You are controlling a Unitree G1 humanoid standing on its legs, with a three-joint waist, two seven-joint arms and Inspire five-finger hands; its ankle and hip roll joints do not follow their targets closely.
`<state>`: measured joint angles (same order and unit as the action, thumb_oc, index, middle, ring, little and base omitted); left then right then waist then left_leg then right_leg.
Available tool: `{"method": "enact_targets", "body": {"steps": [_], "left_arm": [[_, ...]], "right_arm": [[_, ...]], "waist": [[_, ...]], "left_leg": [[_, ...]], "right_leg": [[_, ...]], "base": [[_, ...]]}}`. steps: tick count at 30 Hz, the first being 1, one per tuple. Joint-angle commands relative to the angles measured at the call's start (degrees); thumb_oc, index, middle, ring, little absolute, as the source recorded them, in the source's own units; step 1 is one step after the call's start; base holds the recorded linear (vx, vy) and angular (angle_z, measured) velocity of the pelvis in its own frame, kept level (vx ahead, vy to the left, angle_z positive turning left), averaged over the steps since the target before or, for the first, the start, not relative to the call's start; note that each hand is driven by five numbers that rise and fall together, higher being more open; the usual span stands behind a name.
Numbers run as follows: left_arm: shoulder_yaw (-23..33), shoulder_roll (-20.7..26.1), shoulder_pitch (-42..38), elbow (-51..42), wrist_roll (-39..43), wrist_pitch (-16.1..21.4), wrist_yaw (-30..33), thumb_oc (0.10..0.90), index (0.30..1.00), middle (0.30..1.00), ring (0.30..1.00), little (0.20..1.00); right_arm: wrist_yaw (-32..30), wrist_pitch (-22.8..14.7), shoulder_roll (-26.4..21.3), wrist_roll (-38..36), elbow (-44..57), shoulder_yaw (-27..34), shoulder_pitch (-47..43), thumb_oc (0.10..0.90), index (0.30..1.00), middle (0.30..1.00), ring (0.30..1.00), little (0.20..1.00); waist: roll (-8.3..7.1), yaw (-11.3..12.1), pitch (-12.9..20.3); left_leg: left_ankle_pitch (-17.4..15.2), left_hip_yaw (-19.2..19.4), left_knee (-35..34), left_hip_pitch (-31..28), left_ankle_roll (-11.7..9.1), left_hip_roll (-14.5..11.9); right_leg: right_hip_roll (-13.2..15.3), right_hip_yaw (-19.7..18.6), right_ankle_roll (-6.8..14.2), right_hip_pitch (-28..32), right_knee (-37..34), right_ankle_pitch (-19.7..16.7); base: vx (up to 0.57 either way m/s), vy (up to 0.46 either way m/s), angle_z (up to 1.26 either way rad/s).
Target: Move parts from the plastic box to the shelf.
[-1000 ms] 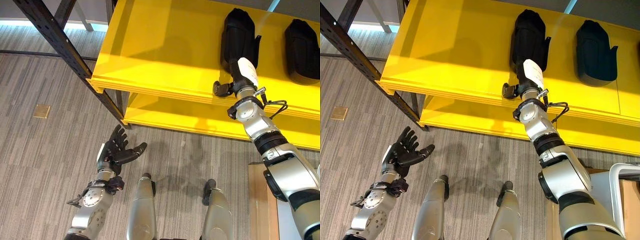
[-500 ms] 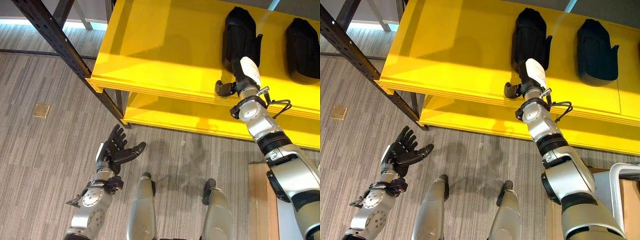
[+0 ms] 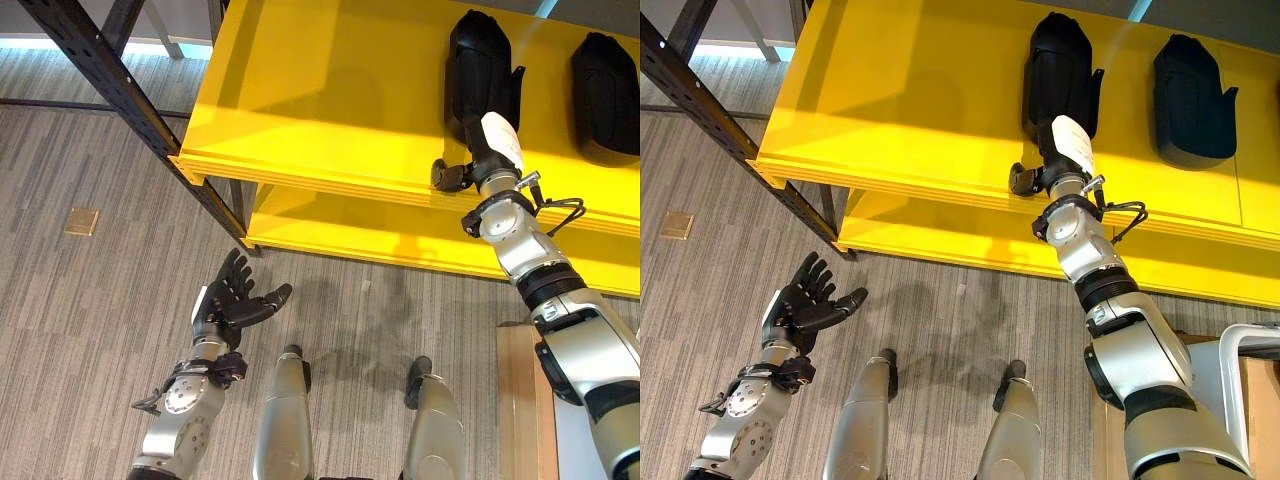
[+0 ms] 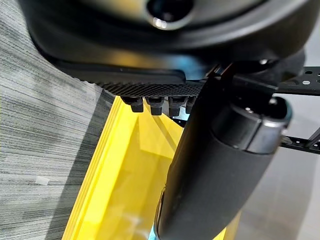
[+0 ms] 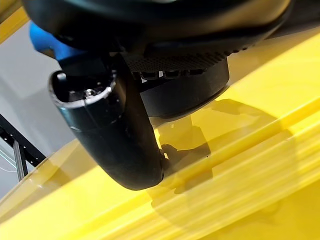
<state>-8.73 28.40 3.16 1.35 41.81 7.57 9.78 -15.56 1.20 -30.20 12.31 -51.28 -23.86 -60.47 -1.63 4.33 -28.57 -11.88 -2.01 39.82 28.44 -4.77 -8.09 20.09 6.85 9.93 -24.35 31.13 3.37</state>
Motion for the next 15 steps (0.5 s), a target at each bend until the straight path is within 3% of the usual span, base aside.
{"method": "enact_targets", "body": {"steps": [1, 15], "left_arm": [[4.79, 0.84, -0.75, -4.15, -2.69, 6.48, 0.31, 0.900, 1.000, 1.000, 1.000, 1.000], [6.65, 0.56, -0.58, -3.72, -3.12, 6.57, 1.19, 0.900, 1.000, 1.000, 1.000, 1.000]], "right_arm": [[-0.66, 3.36, -5.38, 0.51, -1.33, 2.53, 4.78, 0.900, 1.000, 1.000, 1.000, 1.000], [-2.85, 2.93, -9.33, 2.28, 13.16, 5.57, 4.04, 0.900, 1.000, 1.000, 1.000, 1.000]], "waist": [[0.90, -1.22, 0.82], [0.15, -1.64, 1.34]], "left_leg": [[2.76, -0.60, -4.78, -1.76, -0.42, -2.55], [2.55, -0.42, -4.13, -1.24, -0.35, -2.47]], "right_leg": [[-1.58, -1.00, -2.51, 1.31, 5.80, 5.91], [-1.55, -1.32, -2.62, 0.67, 6.01, 5.64]], "base": [[0.00, 0.000, 0.00], [0.00, 0.000, 0.00]]}}
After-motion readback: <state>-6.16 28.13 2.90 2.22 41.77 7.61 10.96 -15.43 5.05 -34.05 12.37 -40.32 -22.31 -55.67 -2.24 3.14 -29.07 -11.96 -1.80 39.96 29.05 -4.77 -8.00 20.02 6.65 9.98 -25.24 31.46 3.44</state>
